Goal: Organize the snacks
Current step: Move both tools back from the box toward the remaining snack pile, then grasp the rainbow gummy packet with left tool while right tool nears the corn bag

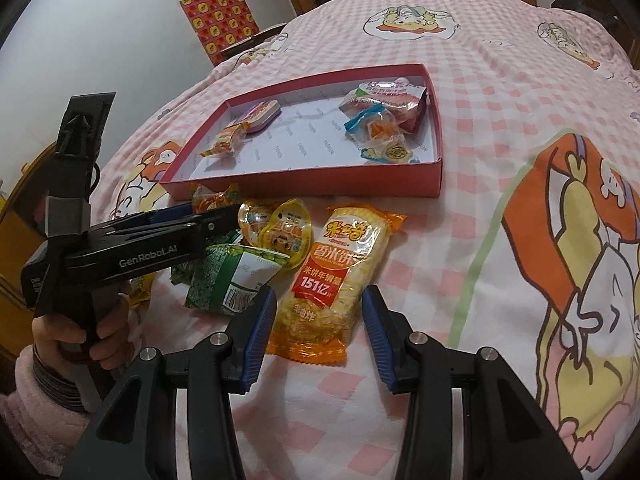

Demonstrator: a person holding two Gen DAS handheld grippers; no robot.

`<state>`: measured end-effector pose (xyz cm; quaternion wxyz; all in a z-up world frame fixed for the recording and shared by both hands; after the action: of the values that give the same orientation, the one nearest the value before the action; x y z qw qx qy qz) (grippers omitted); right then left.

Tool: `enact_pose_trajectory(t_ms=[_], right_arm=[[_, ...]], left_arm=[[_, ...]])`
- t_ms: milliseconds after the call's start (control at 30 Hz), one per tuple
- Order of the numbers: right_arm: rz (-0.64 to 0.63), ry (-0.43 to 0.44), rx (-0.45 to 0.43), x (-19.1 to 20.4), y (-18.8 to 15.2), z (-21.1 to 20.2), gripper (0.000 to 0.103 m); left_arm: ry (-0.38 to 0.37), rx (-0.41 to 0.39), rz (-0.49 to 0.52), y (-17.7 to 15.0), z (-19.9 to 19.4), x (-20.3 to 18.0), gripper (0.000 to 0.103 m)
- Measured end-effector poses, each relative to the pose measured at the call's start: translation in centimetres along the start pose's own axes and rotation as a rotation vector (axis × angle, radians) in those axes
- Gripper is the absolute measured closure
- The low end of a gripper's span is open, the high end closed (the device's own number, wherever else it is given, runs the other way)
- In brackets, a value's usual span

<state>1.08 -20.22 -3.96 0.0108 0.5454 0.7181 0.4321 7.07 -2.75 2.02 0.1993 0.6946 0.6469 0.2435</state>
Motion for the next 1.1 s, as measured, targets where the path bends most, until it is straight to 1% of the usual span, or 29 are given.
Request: enact_pose_trajectory(t_ms=[33,100,200,433,567,800,1100], right_arm=[[0.000,-0.001,0.000,0.0,0.0,0.0,0.057],[0.001,-0.002,0.001,0.0,0.0,0.1,0.057],[0.008,-0.002,0.002,-0.1,0.0,0.1,0.057],[0.031,0.002,0.014,-0.3,-0.1,0.4,0.057],[0.029,-0.003,0.019,-0.2,-0.1,0.5,0.057],[0.034,-0.014,0.034,-0.1,-0.1,1.2,0.057],[0.036,-0.069,0.028,-0.2,0.6,2.6,0.054]], left_arm=[[-0.009,0.000,0.002,0.0,0.0,0.0,0.054],[-0.011,-0.007,0.008,-0.1,-0.2,-0.1,0.060],[-0.011,-0.018,0.017,-0.2,-0.5,-0.1,0.064],[-0.013,-0.029,-0.013,-0.5,-1.2,0.9,0.065],[-0.018,-0.032,-0.043,-0.6,-1.7,1.9,0.065],[-0.029,-0.038,-0.066,-0.8,-2.1,2.7,0.065],[-0.039,-0.044,-0.076,-1.0,-2.3,3.2,0.065]])
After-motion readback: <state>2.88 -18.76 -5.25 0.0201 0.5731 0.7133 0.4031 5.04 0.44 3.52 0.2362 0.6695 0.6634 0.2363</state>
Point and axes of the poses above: each gripper's, at about its wrist camera, not at the fingertips, and z roughly the way its jaws point, x to its left, y to its top, the point moved 2 cm from there along z, roughly the way its jaws point, and after that the axes turned 14 degrees about y, right-handed, at the moved point
